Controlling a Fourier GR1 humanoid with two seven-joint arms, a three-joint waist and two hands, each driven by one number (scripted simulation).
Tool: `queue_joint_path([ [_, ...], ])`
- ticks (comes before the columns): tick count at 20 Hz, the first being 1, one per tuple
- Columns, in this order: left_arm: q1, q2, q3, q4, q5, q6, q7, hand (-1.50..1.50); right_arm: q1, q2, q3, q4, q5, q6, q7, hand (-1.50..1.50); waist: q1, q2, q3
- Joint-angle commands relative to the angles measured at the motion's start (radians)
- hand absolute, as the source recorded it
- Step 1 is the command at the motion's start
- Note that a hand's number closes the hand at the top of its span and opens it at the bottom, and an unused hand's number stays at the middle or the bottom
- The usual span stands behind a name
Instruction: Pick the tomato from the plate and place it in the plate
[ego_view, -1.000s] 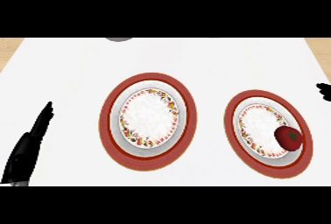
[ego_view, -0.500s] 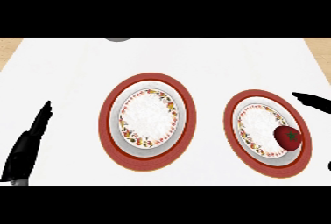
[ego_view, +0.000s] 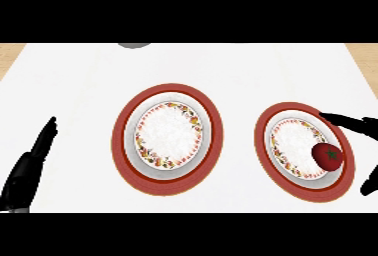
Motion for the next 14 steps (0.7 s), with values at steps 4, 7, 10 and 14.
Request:
queue_joint_path([
  [4, 0.002, -0.081, -0.003, 0.054, -0.062, 0.010, -0.049, 0.00, -0.056, 0.025, 0.012, 0.159, 0.127, -0.016, -0.126, -1.50, 0.002, 0.002, 0.000],
  [7, 0.043, -0.009, 0.075, -0.027, 0.001, -0.078, -0.025, 0.00, -0.094, 0.067, 0.015, 0.177, 0.133, -0.011, -0.100, -1.50, 0.006, 0.001, 0.000],
  [10, -0.048, -0.021, 0.090, 0.059, -0.025, -0.070, -0.028, 0.00, 0.008, 0.069, 0.039, 0.147, 0.164, -0.061, -0.184, -1.50, -0.005, 0.000, 0.000],
  [14, 0.029, -0.059, 0.070, 0.025, -0.056, -0.052, -0.051, 0.00, -0.042, 0.124, 0.026, 0.191, 0.146, -0.074, -0.186, 1.50, -0.002, 0.000, 0.000],
])
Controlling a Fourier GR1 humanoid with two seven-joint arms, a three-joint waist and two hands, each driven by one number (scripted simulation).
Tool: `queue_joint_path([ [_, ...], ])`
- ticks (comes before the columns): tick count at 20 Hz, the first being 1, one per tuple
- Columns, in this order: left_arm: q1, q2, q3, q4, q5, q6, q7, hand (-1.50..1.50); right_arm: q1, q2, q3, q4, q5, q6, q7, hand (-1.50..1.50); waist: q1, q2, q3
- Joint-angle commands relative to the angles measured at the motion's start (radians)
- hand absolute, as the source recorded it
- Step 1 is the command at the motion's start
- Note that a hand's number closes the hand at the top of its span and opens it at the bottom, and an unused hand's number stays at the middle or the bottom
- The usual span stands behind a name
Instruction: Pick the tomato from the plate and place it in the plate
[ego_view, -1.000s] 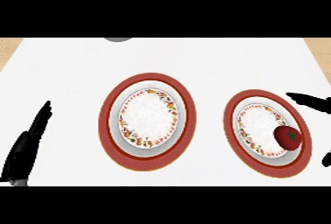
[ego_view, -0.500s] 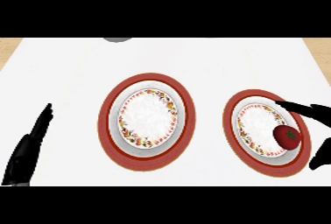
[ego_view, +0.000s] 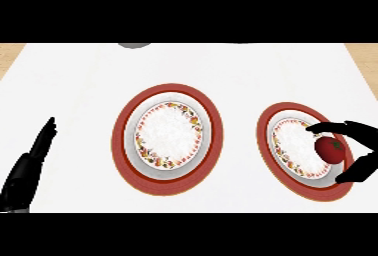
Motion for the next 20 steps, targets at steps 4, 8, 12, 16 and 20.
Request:
queue_joint_path([
  [4, 0.012, -0.023, 0.012, 0.000, -0.023, -0.013, -0.006, 0.00, -0.007, 0.025, 0.001, 0.069, 0.025, -0.007, -0.132, 1.50, 0.001, 0.002, 0.003],
  [8, -0.029, -0.059, -0.016, 0.026, -0.075, 0.017, 0.000, 0.00, 0.061, 0.023, -0.006, -0.039, 0.006, -0.010, -0.116, 1.50, -0.010, 0.001, 0.003],
  [12, -0.015, -0.038, 0.029, 0.031, -0.059, -0.016, -0.012, 0.00, 0.017, 0.090, -0.043, -0.006, 0.048, -0.164, 0.027, 1.50, -0.007, 0.001, 0.003],
  [16, 0.020, -0.031, 0.036, -0.008, -0.041, -0.007, 0.029, 0.00, 0.070, 0.072, -0.089, -0.070, 0.148, -0.419, 0.329, 1.50, -0.055, -0.020, -0.004],
  [20, 0.037, -0.024, 0.059, -0.001, -0.040, 0.005, 0.026, 0.00, 0.124, 0.102, -0.118, -0.213, 0.229, -0.632, 0.496, 1.50, -0.077, -0.026, -0.004],
])
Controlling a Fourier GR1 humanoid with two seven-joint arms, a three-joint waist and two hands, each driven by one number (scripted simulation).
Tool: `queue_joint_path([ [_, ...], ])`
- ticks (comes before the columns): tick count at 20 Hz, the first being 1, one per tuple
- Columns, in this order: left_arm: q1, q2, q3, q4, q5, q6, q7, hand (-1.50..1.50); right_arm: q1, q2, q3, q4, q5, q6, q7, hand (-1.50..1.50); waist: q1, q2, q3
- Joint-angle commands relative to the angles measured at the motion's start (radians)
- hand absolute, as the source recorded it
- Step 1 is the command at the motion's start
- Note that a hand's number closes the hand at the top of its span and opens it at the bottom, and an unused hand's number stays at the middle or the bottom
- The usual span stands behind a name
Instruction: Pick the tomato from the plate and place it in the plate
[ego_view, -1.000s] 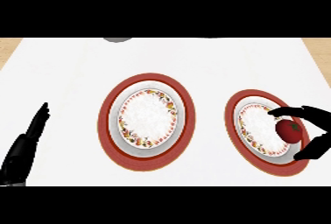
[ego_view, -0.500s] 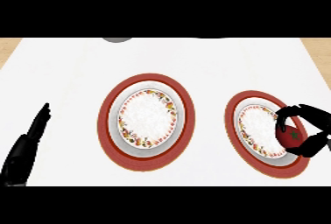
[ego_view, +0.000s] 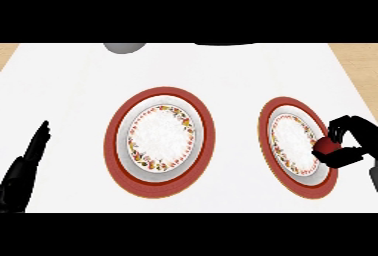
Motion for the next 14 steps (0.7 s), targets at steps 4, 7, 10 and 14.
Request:
queue_joint_path([
  [4, 0.040, 0.013, 0.022, -0.034, 0.029, -0.025, 0.002, 0.00, 0.126, 0.096, 0.000, -0.340, 0.142, -0.286, 0.336, 1.50, -0.007, 0.001, 0.005],
  [7, 0.018, -0.005, 0.010, -0.009, 0.009, -0.004, 0.005, 0.00, 0.181, 0.111, 0.040, -0.566, 0.209, -0.313, 0.426, 1.50, -0.025, 0.001, 0.004],
  [10, 0.042, -0.025, -0.013, -0.019, -0.024, 0.020, -0.013, 0.00, 0.221, 0.097, 0.042, -0.799, 0.223, -0.304, 0.461, 1.50, -0.021, 0.002, 0.005],
  [14, 0.033, 0.002, 0.003, -0.020, 0.013, -0.034, -0.015, 0.00, 0.234, 0.154, 0.142, -1.077, 0.223, -0.241, 0.519, 1.50, 0.006, 0.007, 0.007],
])
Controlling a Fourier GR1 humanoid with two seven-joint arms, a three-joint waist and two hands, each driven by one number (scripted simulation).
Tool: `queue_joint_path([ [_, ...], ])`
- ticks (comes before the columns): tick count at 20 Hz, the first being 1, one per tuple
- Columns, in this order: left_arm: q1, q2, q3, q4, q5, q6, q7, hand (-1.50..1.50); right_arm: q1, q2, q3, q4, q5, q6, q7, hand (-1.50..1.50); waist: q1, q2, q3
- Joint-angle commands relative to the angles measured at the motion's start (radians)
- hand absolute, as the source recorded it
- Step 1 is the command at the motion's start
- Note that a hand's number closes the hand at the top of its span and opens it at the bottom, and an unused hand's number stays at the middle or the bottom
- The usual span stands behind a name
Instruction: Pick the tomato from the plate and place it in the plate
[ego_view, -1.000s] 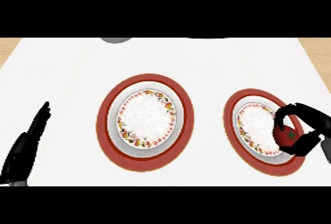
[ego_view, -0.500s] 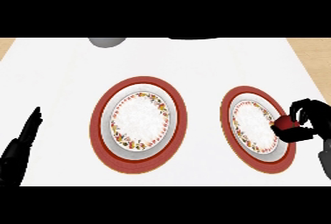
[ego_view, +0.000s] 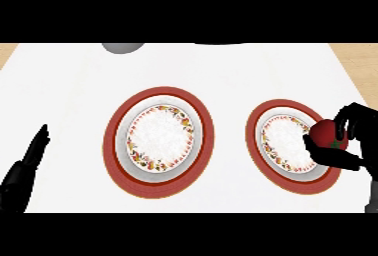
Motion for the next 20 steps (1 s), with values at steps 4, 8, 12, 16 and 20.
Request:
queue_joint_path([
  [4, -0.016, -0.017, -0.027, -0.024, -0.014, -0.009, 0.009, 0.00, 0.049, 0.106, 0.215, -0.431, 0.073, 0.121, 0.192, 1.50, 0.041, 0.014, 0.003],
  [8, -0.055, -0.002, 0.002, 0.034, 0.004, -0.037, -0.017, 0.00, -0.123, 0.170, 0.325, -0.515, 0.115, 0.274, 0.365, 1.50, 0.055, 0.019, 0.003],
  [12, -0.063, -0.021, -0.012, 0.077, -0.045, -0.005, -0.060, 0.00, -0.339, 0.332, 0.448, -0.378, 0.208, 0.335, 0.505, 1.50, 0.063, 0.021, 0.002],
  [16, -0.132, 0.007, 0.017, 0.056, -0.015, -0.043, 0.039, 0.00, -0.428, 0.429, 0.493, -0.163, 0.225, 0.213, 0.533, 1.50, 0.063, 0.022, 0.004],
  [20, -0.053, -0.012, 0.003, -0.007, -0.026, -0.046, 0.000, 0.00, -0.545, 0.433, 0.446, 0.005, 0.124, 0.156, 0.569, 1.50, 0.069, 0.022, 0.004],
])
